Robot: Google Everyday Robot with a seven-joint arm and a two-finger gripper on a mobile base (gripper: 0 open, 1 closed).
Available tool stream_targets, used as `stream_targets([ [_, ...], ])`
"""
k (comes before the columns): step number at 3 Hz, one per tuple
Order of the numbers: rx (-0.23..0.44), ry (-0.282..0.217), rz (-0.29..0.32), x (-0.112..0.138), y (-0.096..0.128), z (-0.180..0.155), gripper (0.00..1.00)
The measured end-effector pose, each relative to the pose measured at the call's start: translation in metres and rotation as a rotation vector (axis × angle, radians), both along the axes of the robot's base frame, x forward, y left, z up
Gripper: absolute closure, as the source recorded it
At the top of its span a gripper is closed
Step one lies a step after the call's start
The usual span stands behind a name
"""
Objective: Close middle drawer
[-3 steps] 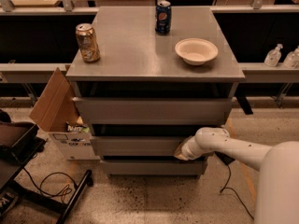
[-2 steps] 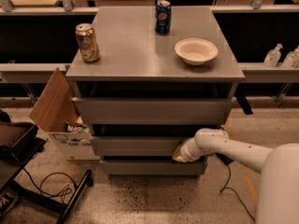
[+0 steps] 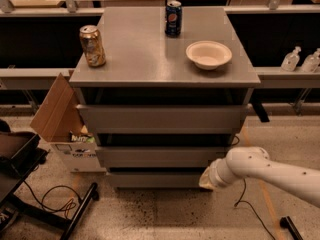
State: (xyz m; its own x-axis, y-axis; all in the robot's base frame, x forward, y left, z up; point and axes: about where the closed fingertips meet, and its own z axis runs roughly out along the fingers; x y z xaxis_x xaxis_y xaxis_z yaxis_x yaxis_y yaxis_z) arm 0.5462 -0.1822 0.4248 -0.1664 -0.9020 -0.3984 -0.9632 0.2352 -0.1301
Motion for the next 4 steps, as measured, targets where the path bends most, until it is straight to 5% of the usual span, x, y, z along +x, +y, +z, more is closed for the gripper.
stream_targets([
  [1,-0.127,-0.008,-0.008,-0.049,-0.044,0.052,1.0],
  [2,-0.275,-0.152,-0.08,-0.051,-0.107,0.16,1.0],
  [3,-0.334,-0.273,-0.195,-0.036,-0.144,0.228,1.0],
  [4,-0.337,-0.281,-0.207,-0.035,-0.144,0.235,1.0],
])
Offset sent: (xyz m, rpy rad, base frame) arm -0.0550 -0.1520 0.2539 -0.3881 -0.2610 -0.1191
